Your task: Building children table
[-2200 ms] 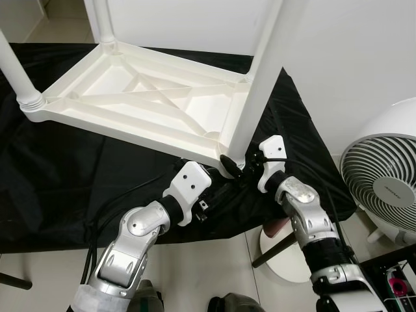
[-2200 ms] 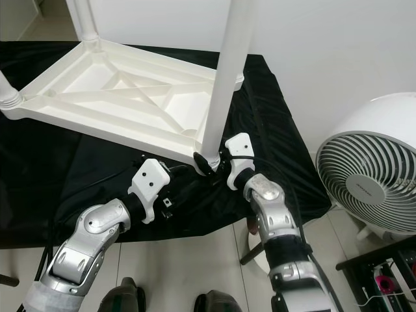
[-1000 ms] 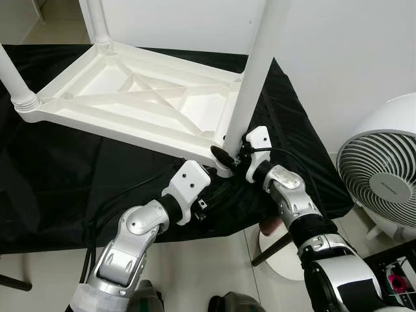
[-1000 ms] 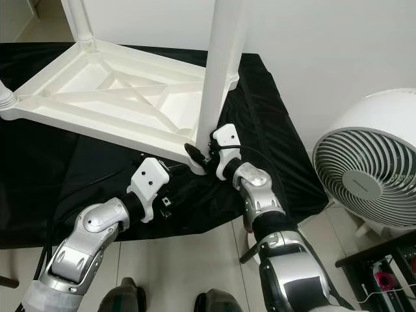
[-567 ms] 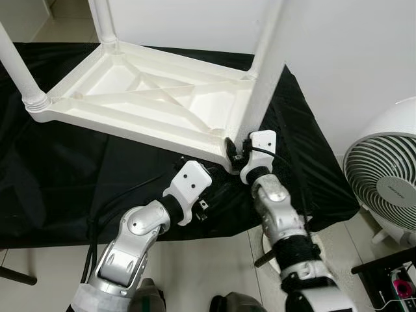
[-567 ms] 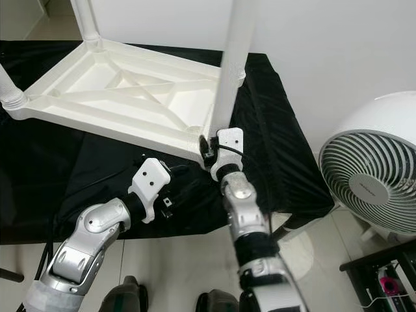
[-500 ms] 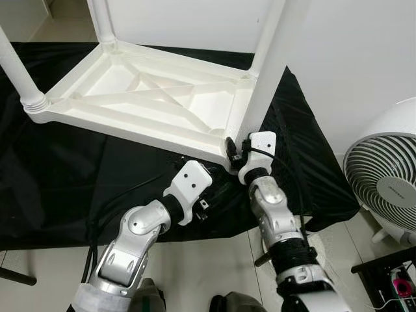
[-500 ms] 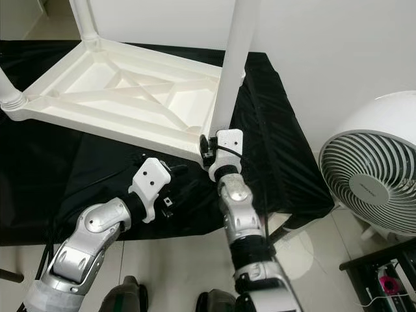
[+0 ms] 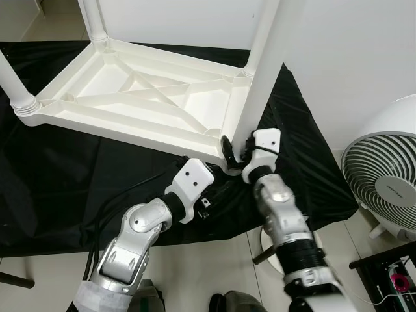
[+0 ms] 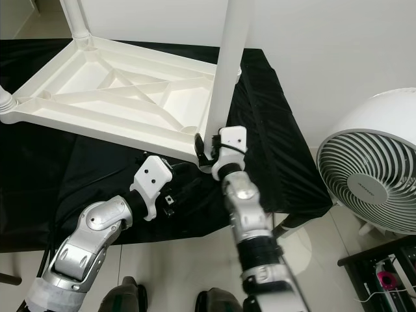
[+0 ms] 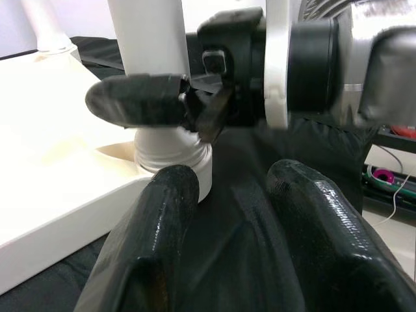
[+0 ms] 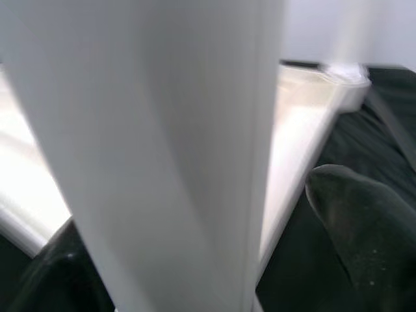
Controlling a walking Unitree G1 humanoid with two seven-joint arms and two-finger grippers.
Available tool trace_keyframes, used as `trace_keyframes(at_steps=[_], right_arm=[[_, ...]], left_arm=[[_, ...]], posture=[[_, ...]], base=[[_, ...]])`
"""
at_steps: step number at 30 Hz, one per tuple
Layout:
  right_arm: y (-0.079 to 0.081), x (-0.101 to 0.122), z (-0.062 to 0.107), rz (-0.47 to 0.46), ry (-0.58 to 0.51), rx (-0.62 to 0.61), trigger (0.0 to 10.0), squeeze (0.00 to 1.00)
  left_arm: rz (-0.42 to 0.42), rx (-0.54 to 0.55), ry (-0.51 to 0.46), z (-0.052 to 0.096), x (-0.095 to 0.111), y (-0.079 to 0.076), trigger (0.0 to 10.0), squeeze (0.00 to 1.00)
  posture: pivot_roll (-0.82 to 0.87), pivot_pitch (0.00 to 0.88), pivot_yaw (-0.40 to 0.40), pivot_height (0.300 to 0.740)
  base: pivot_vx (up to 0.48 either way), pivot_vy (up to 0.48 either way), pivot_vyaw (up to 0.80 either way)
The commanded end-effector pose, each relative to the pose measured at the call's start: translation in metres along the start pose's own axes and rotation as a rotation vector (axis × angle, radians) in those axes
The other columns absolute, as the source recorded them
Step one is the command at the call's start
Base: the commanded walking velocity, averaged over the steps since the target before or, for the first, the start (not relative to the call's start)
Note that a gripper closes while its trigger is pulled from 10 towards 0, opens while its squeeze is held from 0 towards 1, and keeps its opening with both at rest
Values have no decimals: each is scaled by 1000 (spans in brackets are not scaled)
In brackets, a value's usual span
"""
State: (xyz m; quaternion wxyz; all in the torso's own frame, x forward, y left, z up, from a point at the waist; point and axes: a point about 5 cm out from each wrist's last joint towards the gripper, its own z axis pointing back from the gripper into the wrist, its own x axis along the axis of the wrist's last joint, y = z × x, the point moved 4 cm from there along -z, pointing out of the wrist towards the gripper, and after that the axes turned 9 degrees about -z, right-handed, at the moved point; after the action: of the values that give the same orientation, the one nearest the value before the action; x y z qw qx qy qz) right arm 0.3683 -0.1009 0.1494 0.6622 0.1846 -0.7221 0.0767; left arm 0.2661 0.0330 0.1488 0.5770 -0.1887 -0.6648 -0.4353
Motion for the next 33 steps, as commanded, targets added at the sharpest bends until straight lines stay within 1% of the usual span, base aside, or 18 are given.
trace_keyframes(at_steps=[1,2,5,6,9,10,11,15,16,17,18,19,20,21,25,33], right_arm=[[-5,1,0,-1,12,49,10000,0],[-7,2,0,11,19,77,10000,0],[-11,-3,0,73,91,245,10000,0],[-11,-3,0,73,91,245,10000,0],[-4,-11,-3,86,157,376,10000,0],[-4,-11,-3,86,157,376,10000,0],[-2,-13,-4,84,168,403,10000,0],[5,-17,-11,49,198,445,10000,0],[9,-19,-12,49,205,476,9765,0],[9,-19,-12,49,205,476,9765,0],[11,-19,-13,48,206,491,3255,0],[13,-19,-13,42,208,501,3255,0],[13,-20,-13,38,209,508,1922,0],[14,-20,-13,36,210,513,0,0],[14,-23,-12,35,223,528,0,0],[8,-28,-7,22,228,523,0,0]], left_arm=[[10,36,21,0,-5,0,10000,0],[10,35,22,0,-6,0,10000,0],[5,31,27,1,-7,0,10000,0],[5,31,27,1,-7,0,10000,0],[2,33,26,1,-6,2,10000,0],[2,33,26,1,-6,2,10000,0],[1,34,26,1,-6,2,10000,0],[0,37,25,1,-5,3,10000,0],[-2,39,27,1,-5,3,10000,0],[-2,39,27,1,-5,3,10000,0],[-2,40,27,2,-5,3,10000,0],[-3,41,28,2,-5,4,10000,0],[-3,42,29,2,-5,4,10000,0],[-4,43,30,2,-5,4,10000,0],[-6,46,32,3,-5,4,10000,0],[-4,44,30,3,-4,2,10000,0]], posture=[[32,42,-64,740],[32,42,-64,740],[34,39,-63,740],[34,39,-63,740],[44,34,-64,740],[44,34,-64,740],[46,33,-63,740],[57,31,-64,740],[61,29,-65,740],[61,29,-65,740],[61,29,-65,740],[67,28,-67,740],[67,28,-67,740],[72,27,-69,740],[75,25,-70,740],[70,18,-70,740]], base=[[0,0,0],[0,0,0],[0,0,0],[0,0,0],[0,0,0],[0,0,0],[0,0,0],[0,0,0],[0,0,0],[0,0,0],[0,0,0],[0,0,0],[0,0,0],[0,0,0],[0,0,0],[0,0,0]])
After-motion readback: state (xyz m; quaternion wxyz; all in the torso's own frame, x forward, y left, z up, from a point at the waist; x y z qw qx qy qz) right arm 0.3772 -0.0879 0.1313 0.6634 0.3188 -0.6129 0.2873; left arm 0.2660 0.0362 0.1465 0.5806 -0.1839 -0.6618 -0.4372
